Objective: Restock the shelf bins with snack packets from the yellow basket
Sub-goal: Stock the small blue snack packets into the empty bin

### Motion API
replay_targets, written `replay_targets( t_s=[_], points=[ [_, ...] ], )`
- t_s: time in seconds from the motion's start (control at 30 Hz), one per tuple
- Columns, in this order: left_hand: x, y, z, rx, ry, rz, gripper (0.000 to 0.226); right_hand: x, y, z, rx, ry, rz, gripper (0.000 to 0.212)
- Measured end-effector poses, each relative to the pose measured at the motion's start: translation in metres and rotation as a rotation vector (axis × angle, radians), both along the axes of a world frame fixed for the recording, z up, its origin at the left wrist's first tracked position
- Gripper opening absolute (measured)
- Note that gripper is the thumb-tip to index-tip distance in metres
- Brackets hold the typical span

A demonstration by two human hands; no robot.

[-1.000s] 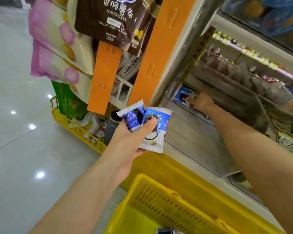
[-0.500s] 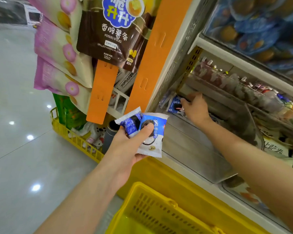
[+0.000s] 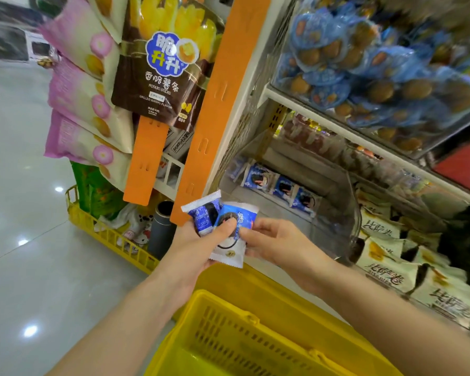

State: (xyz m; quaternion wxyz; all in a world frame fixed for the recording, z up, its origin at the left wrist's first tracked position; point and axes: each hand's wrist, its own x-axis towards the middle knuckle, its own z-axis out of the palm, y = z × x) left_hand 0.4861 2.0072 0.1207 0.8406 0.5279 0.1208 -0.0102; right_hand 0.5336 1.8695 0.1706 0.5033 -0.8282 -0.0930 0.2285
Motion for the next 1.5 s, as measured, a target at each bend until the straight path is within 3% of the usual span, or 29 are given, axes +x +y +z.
replay_targets(
  t_s=[0.17, 0.3, 0.37, 0.43, 0.5, 0.63, 0.73, 0.93, 1.27, 1.4, 1.5],
  points=[
    [-0.001, -0.001, 0.005, 0.089, -0.042, -0.019, 0.074, -0.008, -0.009, 0.006, 0.166, 0.082, -0.024, 0.026],
    [0.004, 0.0, 0.003, 0.075, -0.052, -0.039, 0.062, 0.006, -0.012, 0.02, 0.168, -0.038, -0.062, 0.017],
    [0.007, 0.0, 0.001, 0.082, -0.041, 0.019, 0.049, 0.031, -0.018, 0.03, 0.158, -0.178, -0.19, 0.008],
    [0.012, 0.001, -0.002, 0.118, -0.021, 0.093, 0.044, 0.068, -0.028, 0.036, -0.032, -0.396, -0.357, 0.014],
    [0.015, 0.002, -0.003, 0.136, -0.025, 0.133, 0.043, 0.104, -0.04, 0.033, -0.327, -0.574, -0.369, 0.028],
    [0.021, 0.006, -0.004, 0.118, -0.056, 0.151, 0.041, 0.16, -0.058, 0.019, -0.791, -0.578, -0.162, 0.034],
    [0.027, 0.007, -0.005, 0.104, -0.062, 0.139, 0.04, 0.19, -0.057, 0.011, -0.928, -0.557, -0.098, 0.033],
    [0.038, 0.011, -0.013, 0.141, -0.041, 0.166, 0.041, 0.232, -0.041, -0.02, -1.008, -0.563, -0.067, 0.03],
    [0.042, 0.013, -0.019, 0.164, -0.048, 0.179, 0.047, 0.256, -0.037, -0.047, -0.794, -0.565, -0.129, 0.011],
    [0.044, 0.007, -0.014, 0.114, -0.03, 0.175, 0.038, 0.243, -0.037, -0.039, -0.897, -0.705, -0.087, 0.029],
    [0.046, 0.004, -0.009, 0.011, 0.011, 0.175, 0.034, 0.209, -0.022, -0.024, -0.733, -0.785, -0.155, 0.04]
  ],
)
